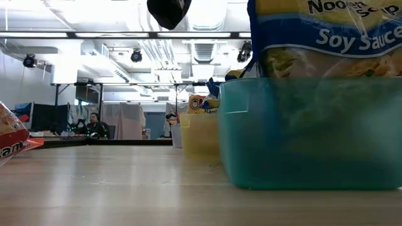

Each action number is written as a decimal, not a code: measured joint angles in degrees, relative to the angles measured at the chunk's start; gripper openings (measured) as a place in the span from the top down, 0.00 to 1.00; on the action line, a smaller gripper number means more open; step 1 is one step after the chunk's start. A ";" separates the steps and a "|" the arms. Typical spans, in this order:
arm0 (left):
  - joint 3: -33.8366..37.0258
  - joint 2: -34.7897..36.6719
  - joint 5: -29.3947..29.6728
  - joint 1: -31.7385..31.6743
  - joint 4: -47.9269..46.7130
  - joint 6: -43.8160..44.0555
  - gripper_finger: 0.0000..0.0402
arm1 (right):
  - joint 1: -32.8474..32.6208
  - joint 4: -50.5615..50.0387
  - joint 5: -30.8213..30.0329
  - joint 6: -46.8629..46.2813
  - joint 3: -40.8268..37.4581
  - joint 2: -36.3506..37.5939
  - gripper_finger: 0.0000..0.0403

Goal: Sort Maruchan noodles
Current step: Put the blue noodle pack into the green bin, then adjust the green bin

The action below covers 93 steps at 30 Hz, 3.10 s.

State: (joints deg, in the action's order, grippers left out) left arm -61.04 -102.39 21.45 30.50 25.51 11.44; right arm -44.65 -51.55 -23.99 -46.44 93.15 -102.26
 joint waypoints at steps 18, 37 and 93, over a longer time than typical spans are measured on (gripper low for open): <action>0.00 0.00 0.00 0.09 0.02 -1.57 0.91 | 4.18 2.52 -0.15 6.65 -1.09 -4.80 0.96; 0.00 0.07 6.26 -0.23 -7.88 5.63 0.91 | 1.62 -1.38 -3.73 6.42 -1.04 2.01 0.96; 0.04 -5.81 2.62 3.37 -19.82 30.63 0.91 | 7.13 31.75 2.62 5.12 -30.66 3.20 0.96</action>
State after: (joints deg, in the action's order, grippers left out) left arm -60.99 -108.20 24.08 33.87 5.69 42.07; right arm -37.52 -19.80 -21.37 -41.32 62.50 -99.06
